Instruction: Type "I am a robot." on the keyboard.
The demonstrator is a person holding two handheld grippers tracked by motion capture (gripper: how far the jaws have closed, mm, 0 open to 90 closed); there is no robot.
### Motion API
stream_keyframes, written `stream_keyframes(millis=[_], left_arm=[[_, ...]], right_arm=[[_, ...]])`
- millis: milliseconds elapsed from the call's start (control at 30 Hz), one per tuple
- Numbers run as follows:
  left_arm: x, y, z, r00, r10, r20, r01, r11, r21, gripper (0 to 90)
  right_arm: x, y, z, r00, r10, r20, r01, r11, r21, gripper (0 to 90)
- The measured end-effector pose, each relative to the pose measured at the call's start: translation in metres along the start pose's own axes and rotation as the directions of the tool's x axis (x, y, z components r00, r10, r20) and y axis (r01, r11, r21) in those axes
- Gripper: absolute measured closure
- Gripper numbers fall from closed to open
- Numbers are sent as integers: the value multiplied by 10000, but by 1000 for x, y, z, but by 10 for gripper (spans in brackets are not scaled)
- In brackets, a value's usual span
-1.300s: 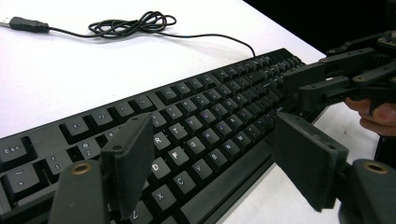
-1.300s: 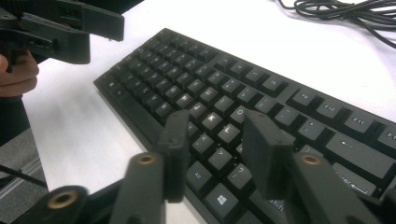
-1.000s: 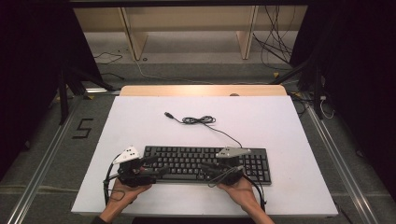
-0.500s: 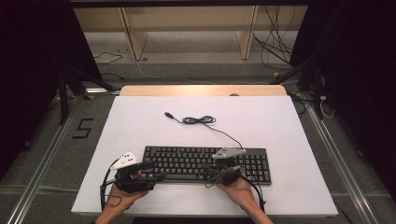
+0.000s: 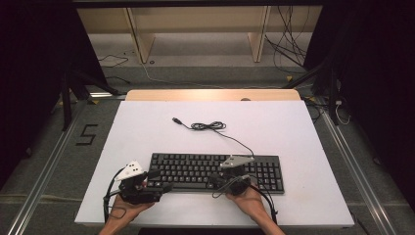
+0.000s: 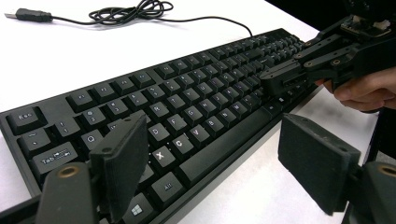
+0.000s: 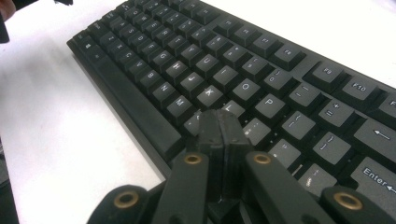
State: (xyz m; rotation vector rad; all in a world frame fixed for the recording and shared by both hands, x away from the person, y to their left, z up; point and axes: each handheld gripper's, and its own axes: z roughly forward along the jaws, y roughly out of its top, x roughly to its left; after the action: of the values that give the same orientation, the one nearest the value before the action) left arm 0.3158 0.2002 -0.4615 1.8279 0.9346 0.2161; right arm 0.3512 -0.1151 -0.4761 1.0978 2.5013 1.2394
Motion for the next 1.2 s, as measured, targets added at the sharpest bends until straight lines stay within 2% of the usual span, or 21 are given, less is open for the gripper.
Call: stream_keyframes(millis=[367, 567, 767, 833, 967, 1000, 1200], left_arm=[[0, 0, -1, 10000, 35, -3, -35, 10000, 10, 239], [1, 0, -1, 10000, -48, -19, 48, 10000, -15, 239], [1, 0, -1, 10000, -17, -29, 17, 10000, -30, 239], [2, 0, -1, 10000, 0, -35, 0, 10000, -38, 239], [1, 0, 0, 10000, -5, -9, 5, 10000, -59, 240], [1, 1, 0, 10000, 9, 4, -9, 10000, -65, 240], [1, 1, -1, 10000, -9, 3, 9, 10000, -87, 240]], right_arm=[[0, -1, 4, 9999, -67, 95, 66, 9999, 119, 900], [3, -3, 7, 9983, -389, 437, 384, 9992, 126, 900], [3, -3, 7, 9991, -151, 407, 147, 9998, 103, 900], [2, -2, 4, 9996, 71, 258, -71, 10000, -35, 851], [0, 1, -1, 9994, 178, 300, -166, 9991, -395, 830], [-2, 2, -5, 9990, 366, 240, -352, 9978, -561, 819], [-5, 2, -13, 9986, 507, 132, -496, 9959, -753, 756]])
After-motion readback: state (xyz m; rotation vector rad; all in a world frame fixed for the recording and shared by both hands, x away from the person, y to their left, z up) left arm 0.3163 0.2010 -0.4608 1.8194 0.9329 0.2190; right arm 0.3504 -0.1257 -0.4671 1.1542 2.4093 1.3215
